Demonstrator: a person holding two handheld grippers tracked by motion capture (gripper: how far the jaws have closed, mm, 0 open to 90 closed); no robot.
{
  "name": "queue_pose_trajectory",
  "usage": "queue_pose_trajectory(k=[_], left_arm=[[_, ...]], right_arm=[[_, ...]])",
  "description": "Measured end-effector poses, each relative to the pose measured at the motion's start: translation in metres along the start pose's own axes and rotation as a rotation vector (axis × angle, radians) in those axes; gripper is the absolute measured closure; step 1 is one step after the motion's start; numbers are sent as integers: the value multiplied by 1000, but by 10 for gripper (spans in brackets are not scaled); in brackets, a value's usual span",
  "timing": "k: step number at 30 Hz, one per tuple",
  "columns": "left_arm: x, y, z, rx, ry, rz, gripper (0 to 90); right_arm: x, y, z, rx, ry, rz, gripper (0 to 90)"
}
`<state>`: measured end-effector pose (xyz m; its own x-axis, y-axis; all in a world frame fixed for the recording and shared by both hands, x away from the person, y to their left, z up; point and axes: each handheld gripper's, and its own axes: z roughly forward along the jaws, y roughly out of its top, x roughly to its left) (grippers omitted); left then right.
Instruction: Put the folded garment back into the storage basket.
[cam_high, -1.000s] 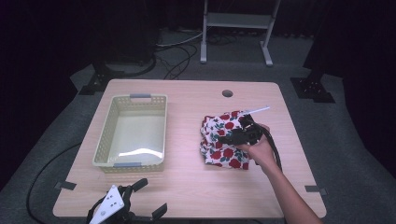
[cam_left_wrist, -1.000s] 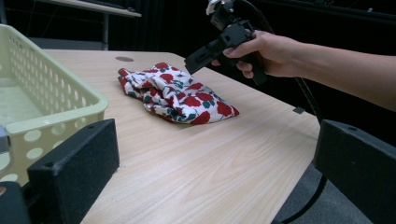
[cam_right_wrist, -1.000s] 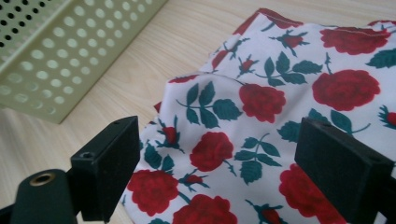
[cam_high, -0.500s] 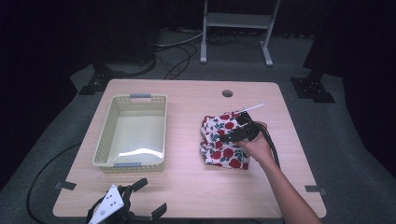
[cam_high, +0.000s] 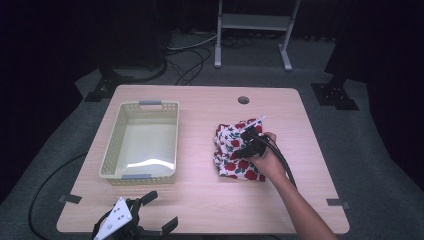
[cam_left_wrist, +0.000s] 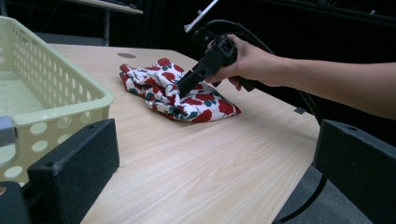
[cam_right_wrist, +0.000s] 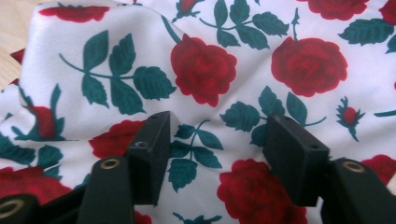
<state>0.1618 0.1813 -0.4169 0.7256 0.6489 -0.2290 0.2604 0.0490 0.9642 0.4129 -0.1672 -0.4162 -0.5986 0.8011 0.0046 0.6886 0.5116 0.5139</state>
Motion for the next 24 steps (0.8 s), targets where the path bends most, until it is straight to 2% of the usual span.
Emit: queue_pose_trajectory(k=[3,11,18,24], left_arm=[[0,0,0,0,0,1,0],[1,-1,1,3,5,-3,0],[-1,-2,1,6,-2,-3,0],[0,-2,1,6,2,-4,0]], right_arm=[[-2,0,0,-1,14,-10,425],[-2,1,0,4,10,-8,457],[-3,1,-2,10,27,-6,650],[-10,0,-3,5,49,34,777]])
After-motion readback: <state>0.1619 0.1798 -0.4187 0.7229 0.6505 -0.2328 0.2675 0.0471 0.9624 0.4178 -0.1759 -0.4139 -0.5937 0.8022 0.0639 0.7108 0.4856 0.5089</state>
